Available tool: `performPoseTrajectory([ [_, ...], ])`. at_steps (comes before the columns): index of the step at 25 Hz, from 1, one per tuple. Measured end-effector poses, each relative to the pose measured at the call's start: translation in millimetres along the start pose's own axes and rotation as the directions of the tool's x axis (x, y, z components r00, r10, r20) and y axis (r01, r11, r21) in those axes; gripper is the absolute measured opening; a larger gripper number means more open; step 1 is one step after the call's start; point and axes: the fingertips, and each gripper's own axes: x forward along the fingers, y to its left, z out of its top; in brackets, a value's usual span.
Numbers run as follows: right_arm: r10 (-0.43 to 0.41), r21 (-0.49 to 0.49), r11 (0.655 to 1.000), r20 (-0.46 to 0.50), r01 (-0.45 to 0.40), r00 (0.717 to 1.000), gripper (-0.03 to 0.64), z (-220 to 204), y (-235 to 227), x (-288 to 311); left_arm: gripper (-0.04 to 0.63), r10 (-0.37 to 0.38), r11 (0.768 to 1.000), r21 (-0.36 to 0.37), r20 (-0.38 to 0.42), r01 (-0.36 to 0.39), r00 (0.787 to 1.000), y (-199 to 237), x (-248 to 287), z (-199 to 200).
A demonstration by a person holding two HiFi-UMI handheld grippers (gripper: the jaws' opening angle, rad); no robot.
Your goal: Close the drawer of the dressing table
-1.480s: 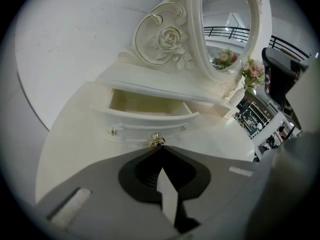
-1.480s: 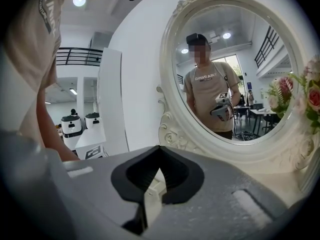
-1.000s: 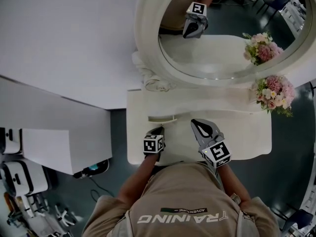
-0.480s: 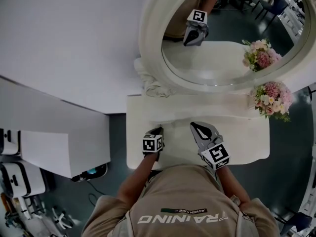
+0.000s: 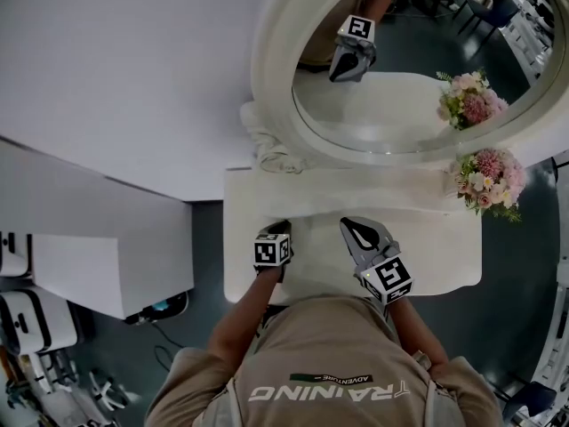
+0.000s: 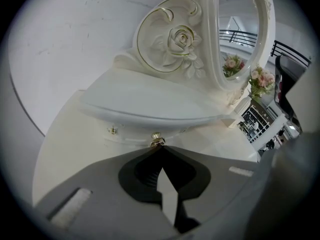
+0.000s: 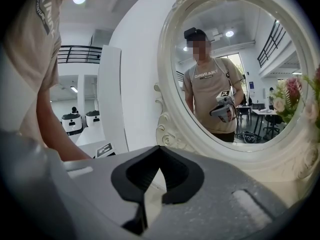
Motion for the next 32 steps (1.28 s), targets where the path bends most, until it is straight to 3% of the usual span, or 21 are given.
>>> performPoseTrajectory([
  [6, -0.018, 0.018, 1.000, 0.026, 0.018, 1.000, 0.002, 8.1, 0.2, -5.6, 0.018, -0.010, 1.000, 0.008, 0.010, 0.010, 1.000, -1.7, -3.4, -0.1],
  [19, -0.013, 0.003, 1.000, 0.046, 0.013, 0.999, 0.003, 3.9, 16.9, -18.8, 0.018, -0.062, 0.997, -0.024, 0.180, 0.067, 0.982, -29.3, -72.2, 12.9],
  [25, -0.008, -0.009, 1.000, 0.054, 0.008, 0.999, 0.002, 1.9, 24.6, -25.9, 0.018, -0.080, 0.996, -0.003, 0.317, 0.085, 0.945, -43.4, -122.0, 43.2],
  [32, -0.020, -0.030, 0.999, 0.102, 0.024, 0.995, 0.002, 17.5, 23.7, -36.2, 0.018, -0.121, 0.988, 0.139, 0.453, 0.063, 0.883, -70.7, -179.0, 97.7],
])
